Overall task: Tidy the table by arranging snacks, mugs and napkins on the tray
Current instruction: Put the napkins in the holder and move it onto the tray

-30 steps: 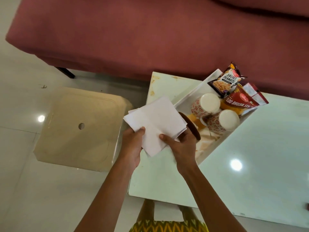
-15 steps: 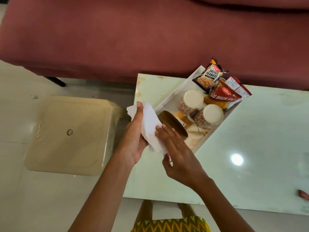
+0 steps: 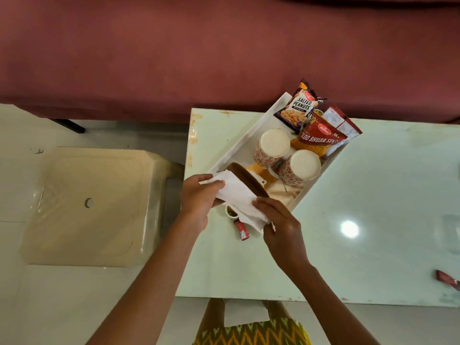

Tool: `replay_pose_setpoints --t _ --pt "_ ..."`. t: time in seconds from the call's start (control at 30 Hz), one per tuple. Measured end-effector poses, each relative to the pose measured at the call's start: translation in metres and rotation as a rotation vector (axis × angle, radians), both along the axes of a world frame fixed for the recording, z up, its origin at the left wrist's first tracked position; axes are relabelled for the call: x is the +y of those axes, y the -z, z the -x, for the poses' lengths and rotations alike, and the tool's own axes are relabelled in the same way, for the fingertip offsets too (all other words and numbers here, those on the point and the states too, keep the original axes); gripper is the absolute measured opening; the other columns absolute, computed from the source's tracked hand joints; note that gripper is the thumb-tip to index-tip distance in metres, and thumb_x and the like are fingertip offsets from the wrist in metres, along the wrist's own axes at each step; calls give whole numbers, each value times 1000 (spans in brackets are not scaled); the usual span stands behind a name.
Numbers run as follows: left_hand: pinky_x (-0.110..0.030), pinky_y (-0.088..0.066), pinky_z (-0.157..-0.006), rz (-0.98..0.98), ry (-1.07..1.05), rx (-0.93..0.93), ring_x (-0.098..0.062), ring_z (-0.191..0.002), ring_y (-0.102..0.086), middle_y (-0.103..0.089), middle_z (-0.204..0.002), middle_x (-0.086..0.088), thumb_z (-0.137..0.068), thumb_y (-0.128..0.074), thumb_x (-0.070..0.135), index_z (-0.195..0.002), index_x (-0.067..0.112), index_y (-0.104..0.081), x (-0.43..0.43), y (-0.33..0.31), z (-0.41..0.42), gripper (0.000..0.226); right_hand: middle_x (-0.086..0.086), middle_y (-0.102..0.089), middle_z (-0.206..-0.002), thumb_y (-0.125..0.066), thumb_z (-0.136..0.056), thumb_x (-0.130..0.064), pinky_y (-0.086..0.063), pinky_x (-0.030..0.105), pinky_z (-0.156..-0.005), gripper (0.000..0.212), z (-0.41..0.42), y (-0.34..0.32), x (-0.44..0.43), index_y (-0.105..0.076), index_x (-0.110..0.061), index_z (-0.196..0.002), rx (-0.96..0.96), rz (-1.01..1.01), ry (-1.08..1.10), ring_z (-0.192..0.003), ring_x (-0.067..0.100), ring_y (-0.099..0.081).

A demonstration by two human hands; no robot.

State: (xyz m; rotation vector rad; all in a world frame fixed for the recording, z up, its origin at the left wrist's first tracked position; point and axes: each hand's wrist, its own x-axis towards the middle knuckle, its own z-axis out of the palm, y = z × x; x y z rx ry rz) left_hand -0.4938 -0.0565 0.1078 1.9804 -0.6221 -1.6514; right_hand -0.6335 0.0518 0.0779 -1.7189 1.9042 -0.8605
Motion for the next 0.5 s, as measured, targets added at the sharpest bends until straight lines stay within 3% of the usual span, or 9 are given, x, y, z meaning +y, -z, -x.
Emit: replay_pose_setpoints --t 0.1,0.17,0.27,0.33,0.5 --pt "-14 -50 -40 21 123 -50 -13 -73 -59 -59 -100 -8 -76 -70 4 -103 3 -61 -15 13 13 29 17 -70 -101 -63 -64 24 -50 27 -82 45 9 17 -2 -69 -2 -99 -2 -41 144 -91 32 -67" --pt "-15 -50 -39 28 171 -110 -12 -66 -57 -57 -91 -5 -75 -71 3 -94 5 -62 -26 23 21 21 17 -71 -95 -67 -65 19 -48 25 -77 39 11 28 -5 -69 -2 -98 2 -58 219 -84 32 -68" --pt "-29 -60 -66 65 256 -246 -21 -74 -60 -56 -93 -6 -72 -73 4 -88 7 -64 -42 42 32 18 18 -71 -93 -67 -69 15 -46 25 -71 35 11 45 -11 -69 -3 -98 -12 -113 319 -80 33 -66" --pt "-40 -58 -80 83 292 -303 -25 -81 -60 -58 -91 -7 -71 -73 5 -82 8 -64 -49 52 36 15 20 -70 -95 -66 -70 14 -51 31 -71 32 9 54 -16 -70 -1 -98 -26 -142 345 -83 35 -66" --pt "-43 -58 -80 107 338 -377 -31 -86 -66 -61 -85 -7 -70 -74 7 -75 9 -62 -55 70 42 13 20 -68 -92 -61 -73 16 -55 37 -64 29 10 71 -23 -69 3 -98 45 -190 286 -79 36 -64"
